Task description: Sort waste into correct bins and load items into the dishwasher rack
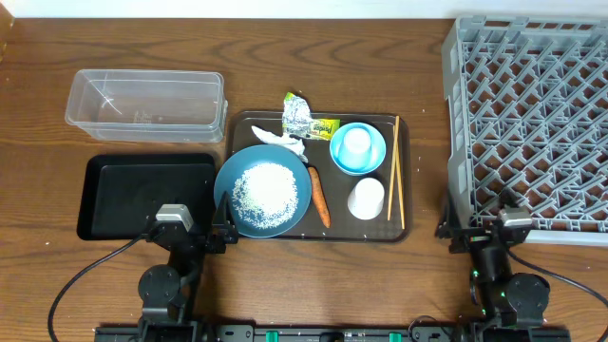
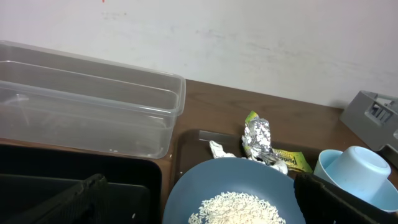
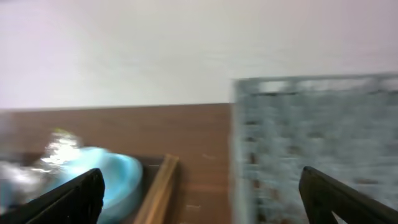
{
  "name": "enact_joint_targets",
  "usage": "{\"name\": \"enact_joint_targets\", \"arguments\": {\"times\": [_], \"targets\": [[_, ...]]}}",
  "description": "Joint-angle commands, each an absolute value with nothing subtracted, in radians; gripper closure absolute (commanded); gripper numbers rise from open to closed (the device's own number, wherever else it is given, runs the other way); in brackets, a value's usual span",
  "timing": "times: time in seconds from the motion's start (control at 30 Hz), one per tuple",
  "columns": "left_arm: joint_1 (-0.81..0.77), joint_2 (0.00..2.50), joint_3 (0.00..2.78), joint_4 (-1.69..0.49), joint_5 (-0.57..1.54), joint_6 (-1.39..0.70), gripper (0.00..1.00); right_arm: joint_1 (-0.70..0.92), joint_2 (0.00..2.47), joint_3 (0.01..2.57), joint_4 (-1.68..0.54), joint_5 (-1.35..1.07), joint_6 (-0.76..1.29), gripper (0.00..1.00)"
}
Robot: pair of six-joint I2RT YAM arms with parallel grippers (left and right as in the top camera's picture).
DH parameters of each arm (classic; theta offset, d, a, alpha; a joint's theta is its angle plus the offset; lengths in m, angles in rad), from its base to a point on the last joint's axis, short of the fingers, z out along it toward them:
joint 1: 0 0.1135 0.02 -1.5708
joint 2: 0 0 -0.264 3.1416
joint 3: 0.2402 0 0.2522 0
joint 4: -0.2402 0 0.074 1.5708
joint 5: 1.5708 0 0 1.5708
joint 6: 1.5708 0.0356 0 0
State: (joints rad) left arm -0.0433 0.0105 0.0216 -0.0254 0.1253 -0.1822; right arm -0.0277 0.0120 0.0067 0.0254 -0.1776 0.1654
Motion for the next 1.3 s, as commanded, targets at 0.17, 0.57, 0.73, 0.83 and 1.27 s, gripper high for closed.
{"name": "enact_joint_targets", "arguments": {"times": [0.17,0.57,0.73,0.83,1.27], "targets": [[-0.047,0.010,0.004,-0.059,0.142,-0.168,0.02,-0.031,0.007,0.006,0.107,-0.374,0.635,0.01],[-0.047,0.011,0.004,-0.059,0.142,-0.168,0.02,-0.031,0.022,0.091,0.150,-0.452,0.602,0.01],[-0.047,0.010,0.004,-0.059,0.142,-0.168,0.02,-0.031,0.148,0.248,0.039,-0.429,0.488,0.01],[-0.047,0.010,0.004,-0.059,0.142,-0.169,0.02,-0.031,0.276,0.365,-0.023,-0.458,0.419,0.01],[-0.047,0.010,0.004,-0.059,0.142,-0.169,0.02,-0.015,0.715,0.576,-0.120,-0.467,0.389,0.01]]}}
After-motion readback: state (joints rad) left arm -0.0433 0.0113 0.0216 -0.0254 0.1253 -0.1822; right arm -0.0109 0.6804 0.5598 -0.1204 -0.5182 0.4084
